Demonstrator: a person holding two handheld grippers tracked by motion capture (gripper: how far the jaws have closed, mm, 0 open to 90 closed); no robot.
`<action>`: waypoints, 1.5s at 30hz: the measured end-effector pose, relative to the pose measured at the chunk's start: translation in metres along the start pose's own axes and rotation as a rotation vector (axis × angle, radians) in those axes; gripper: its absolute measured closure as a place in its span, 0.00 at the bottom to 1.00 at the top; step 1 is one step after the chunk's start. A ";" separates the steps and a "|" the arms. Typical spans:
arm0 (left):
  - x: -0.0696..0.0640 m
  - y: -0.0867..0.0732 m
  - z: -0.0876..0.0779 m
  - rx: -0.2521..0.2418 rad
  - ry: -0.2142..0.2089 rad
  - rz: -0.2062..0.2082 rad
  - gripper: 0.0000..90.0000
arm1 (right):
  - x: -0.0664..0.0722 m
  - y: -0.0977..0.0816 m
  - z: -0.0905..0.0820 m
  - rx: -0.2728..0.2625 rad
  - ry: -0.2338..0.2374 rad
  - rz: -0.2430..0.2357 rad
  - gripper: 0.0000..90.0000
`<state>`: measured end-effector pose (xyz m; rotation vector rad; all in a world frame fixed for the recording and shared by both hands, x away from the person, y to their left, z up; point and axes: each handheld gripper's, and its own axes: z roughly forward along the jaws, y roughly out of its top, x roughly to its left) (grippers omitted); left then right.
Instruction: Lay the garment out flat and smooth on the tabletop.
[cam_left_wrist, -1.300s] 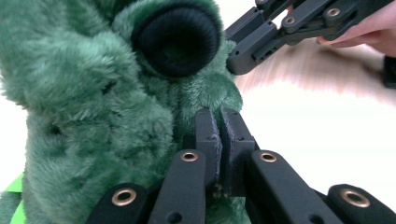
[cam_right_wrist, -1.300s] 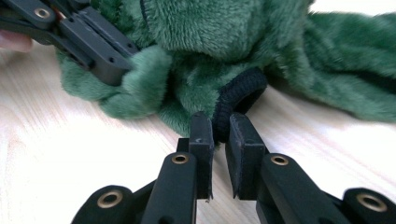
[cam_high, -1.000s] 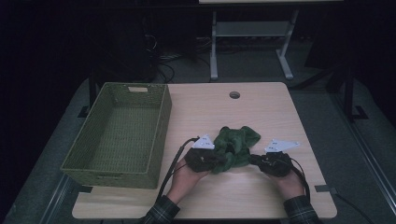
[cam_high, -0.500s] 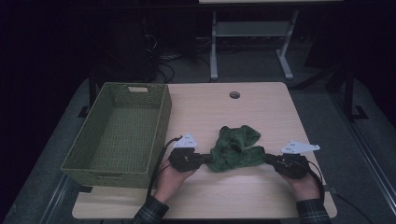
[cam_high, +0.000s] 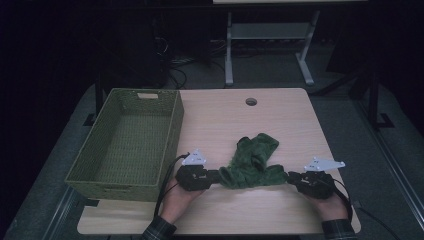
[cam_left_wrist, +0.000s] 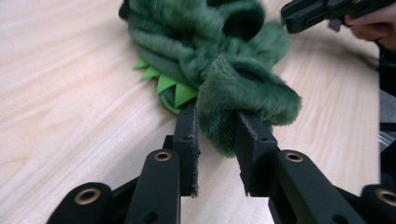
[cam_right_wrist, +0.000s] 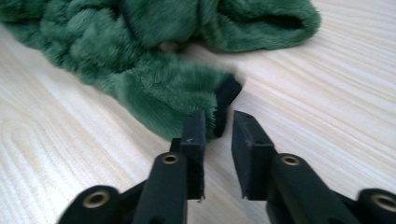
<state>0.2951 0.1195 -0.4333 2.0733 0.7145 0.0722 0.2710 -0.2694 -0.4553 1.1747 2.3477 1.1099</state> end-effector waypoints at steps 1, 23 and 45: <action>-0.003 0.002 -0.003 -0.006 0.011 0.006 0.76 | -0.001 0.000 -0.001 -0.005 -0.003 0.005 0.79; -0.028 -0.004 0.017 0.054 -0.086 0.020 0.96 | 0.021 0.021 0.021 0.030 0.038 -0.090 0.93; 0.000 -0.020 0.031 0.172 0.005 0.022 1.00 | 0.026 -0.006 0.010 0.142 0.065 -0.076 1.00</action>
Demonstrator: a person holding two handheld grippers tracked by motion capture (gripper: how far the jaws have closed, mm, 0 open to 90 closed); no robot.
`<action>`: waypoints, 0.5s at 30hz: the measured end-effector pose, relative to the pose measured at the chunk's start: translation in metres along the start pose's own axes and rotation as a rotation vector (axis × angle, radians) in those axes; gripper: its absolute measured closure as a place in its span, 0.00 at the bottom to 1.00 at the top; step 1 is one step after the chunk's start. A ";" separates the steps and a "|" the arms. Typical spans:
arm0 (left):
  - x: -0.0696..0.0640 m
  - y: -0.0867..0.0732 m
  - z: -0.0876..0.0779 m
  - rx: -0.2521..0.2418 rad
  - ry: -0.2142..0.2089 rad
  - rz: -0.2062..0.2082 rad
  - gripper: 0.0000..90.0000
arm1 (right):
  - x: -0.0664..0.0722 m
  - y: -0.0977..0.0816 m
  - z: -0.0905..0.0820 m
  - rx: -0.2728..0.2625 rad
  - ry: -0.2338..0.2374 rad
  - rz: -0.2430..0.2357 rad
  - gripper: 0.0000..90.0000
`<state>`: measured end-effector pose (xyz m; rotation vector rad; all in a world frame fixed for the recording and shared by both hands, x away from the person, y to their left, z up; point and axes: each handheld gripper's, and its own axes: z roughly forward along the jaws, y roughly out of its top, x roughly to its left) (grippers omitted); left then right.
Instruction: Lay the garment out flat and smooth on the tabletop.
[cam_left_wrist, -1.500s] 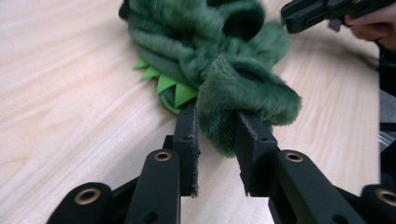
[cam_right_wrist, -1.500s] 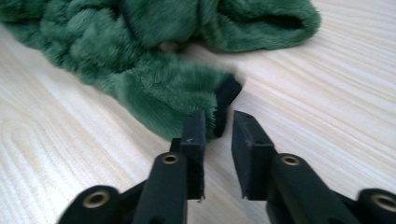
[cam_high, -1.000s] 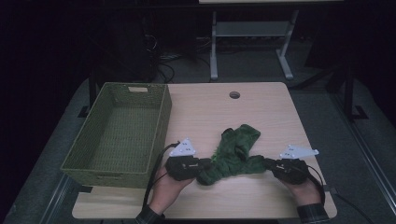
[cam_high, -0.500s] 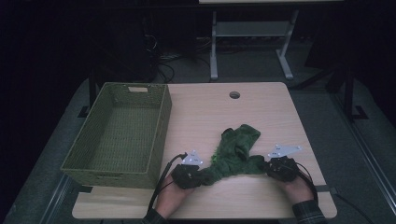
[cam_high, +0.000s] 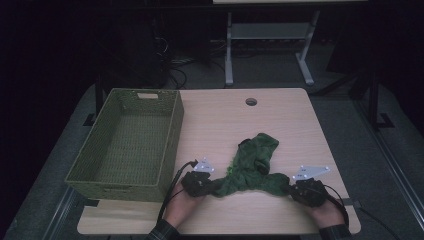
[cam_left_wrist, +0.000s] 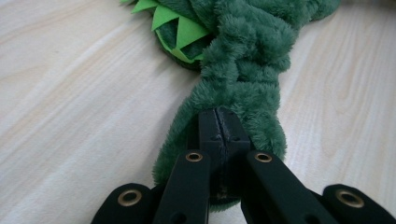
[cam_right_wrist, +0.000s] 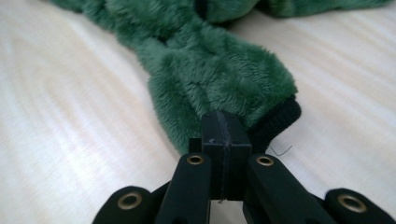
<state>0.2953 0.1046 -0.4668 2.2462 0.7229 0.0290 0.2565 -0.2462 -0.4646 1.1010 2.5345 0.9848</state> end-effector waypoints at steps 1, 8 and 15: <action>-0.001 0.000 0.000 -0.001 -0.007 -0.003 1.00 | 0.002 -0.002 -0.002 0.002 0.003 -0.007 1.00; -0.010 -0.005 -0.003 0.023 -0.052 0.000 1.00 | 0.018 -0.015 -0.012 0.007 0.039 -0.017 1.00; -0.012 0.010 -0.011 -0.030 -0.050 0.013 0.82 | 0.021 -0.012 -0.014 -0.038 0.034 -0.024 0.80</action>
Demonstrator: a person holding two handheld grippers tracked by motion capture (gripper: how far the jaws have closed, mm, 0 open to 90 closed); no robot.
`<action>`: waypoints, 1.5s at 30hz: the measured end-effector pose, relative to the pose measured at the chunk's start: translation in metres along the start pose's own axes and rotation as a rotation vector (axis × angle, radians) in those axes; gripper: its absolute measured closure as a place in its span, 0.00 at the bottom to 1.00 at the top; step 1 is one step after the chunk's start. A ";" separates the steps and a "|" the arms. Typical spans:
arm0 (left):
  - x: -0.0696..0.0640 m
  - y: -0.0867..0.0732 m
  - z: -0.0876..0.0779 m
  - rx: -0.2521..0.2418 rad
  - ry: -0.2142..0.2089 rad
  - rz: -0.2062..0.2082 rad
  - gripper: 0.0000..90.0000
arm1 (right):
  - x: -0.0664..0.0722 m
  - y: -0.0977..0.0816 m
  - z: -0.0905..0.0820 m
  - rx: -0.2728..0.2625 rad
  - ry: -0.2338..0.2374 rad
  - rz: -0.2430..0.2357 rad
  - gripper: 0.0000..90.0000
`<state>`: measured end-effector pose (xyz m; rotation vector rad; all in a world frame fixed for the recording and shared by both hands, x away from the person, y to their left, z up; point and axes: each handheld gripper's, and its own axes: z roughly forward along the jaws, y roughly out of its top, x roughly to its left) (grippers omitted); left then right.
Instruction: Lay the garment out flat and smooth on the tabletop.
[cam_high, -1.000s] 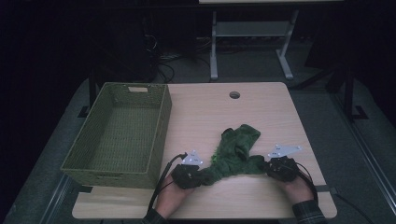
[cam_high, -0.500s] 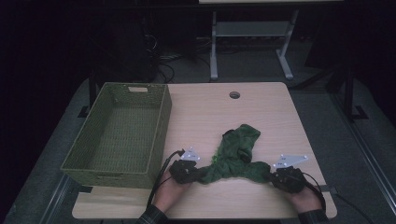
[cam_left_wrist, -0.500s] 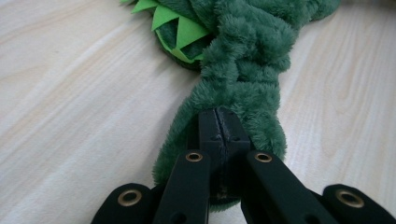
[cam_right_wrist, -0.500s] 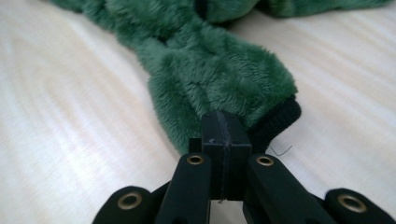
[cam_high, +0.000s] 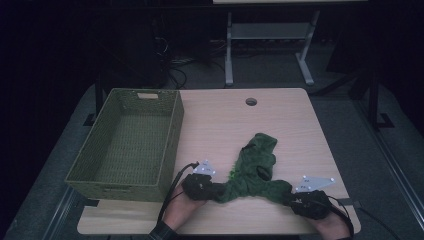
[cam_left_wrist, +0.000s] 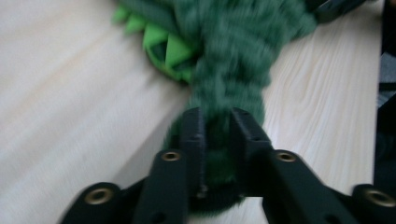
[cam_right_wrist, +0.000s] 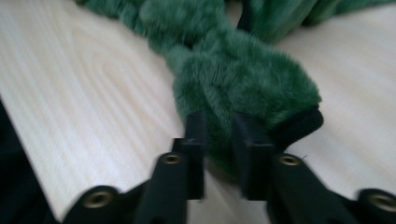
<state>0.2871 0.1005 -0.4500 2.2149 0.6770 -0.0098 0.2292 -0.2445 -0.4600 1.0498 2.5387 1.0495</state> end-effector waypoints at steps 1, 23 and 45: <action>0.000 0.004 -0.001 -0.006 0.004 0.006 0.81 | -0.001 0.003 0.000 -0.009 -0.001 0.005 0.78; 0.057 0.108 0.037 -0.095 -0.024 0.109 0.50 | -0.039 0.048 0.035 -0.069 0.047 0.147 0.64; 0.062 0.125 0.068 -0.043 -0.125 0.102 0.95 | -0.037 0.051 0.040 -0.062 0.052 0.156 0.59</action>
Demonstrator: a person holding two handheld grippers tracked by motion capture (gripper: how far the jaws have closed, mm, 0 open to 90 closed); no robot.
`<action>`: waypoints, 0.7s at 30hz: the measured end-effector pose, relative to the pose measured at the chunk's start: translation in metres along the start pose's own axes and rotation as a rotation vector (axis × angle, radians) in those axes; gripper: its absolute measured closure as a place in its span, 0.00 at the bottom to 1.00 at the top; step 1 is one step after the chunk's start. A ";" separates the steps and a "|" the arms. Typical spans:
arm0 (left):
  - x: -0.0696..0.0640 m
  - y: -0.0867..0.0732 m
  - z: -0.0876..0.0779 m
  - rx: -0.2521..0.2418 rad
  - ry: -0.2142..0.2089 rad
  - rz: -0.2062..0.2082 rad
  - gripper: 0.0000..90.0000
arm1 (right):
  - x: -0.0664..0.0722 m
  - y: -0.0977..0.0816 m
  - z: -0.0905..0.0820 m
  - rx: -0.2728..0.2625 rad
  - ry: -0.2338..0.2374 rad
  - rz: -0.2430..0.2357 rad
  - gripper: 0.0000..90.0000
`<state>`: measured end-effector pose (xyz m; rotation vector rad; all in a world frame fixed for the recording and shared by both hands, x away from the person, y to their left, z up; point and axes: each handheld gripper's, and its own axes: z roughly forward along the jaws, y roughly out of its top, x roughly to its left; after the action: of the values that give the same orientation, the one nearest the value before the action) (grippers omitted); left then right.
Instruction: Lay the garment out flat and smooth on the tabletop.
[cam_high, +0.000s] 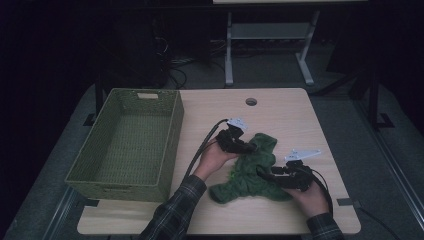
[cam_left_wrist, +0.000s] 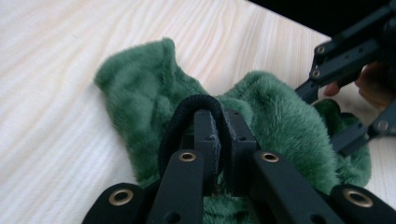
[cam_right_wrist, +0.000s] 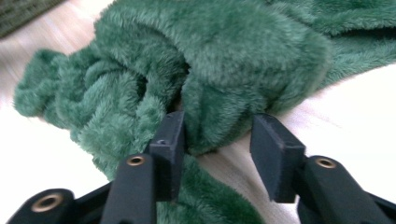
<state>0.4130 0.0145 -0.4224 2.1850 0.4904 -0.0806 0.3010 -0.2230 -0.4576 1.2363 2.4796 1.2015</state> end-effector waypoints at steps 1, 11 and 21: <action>0.000 0.001 -0.004 -0.008 0.007 0.008 0.95 | 0.003 0.000 0.001 0.005 -0.007 -0.002 0.58; 0.000 -0.008 -0.034 -0.111 0.050 -0.028 0.95 | 0.002 0.003 0.013 0.041 -0.040 0.038 0.62; 0.003 -0.024 -0.048 -0.144 0.085 -0.071 0.95 | -0.002 0.002 0.007 0.026 -0.055 0.018 0.88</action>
<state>0.4012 0.0660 -0.4116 2.0359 0.6040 0.0089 0.3065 -0.2202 -0.4614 1.2833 2.4574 1.1268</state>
